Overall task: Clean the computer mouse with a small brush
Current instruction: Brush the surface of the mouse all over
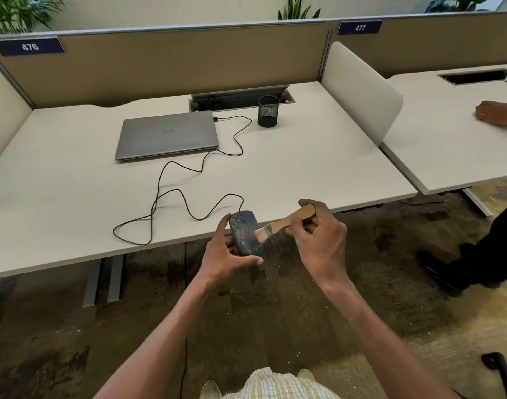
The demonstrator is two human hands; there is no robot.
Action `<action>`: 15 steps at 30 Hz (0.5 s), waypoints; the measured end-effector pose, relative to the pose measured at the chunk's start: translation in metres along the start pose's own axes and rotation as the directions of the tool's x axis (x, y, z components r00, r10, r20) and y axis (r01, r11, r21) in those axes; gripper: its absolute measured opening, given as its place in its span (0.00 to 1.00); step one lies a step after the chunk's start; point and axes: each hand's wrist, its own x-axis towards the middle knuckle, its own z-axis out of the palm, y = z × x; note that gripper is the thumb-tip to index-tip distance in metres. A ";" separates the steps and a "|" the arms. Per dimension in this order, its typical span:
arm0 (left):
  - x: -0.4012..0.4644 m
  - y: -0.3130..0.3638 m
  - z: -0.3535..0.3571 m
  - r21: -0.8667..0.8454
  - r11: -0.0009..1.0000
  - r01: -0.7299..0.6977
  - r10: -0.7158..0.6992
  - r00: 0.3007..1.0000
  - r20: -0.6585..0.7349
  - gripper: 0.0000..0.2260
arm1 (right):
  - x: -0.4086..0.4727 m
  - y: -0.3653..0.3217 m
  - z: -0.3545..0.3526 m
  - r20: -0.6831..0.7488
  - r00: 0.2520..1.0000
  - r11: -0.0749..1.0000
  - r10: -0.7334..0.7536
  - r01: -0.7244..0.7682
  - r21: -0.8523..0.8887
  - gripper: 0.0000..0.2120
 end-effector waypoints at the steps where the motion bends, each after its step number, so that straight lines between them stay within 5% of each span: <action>1: 0.001 0.001 0.001 -0.012 1.000 0.009 -0.009 1.000 -0.003 0.60 | -0.005 -0.003 0.002 0.017 1.000 1.000 -0.017 0.017 0.017 0.16; 15: 0.002 0.001 -0.001 -0.005 1.000 0.023 -0.023 0.999 -0.027 0.60 | -0.033 0.003 -0.006 -0.005 0.985 0.985 -0.170 0.169 -0.046 0.12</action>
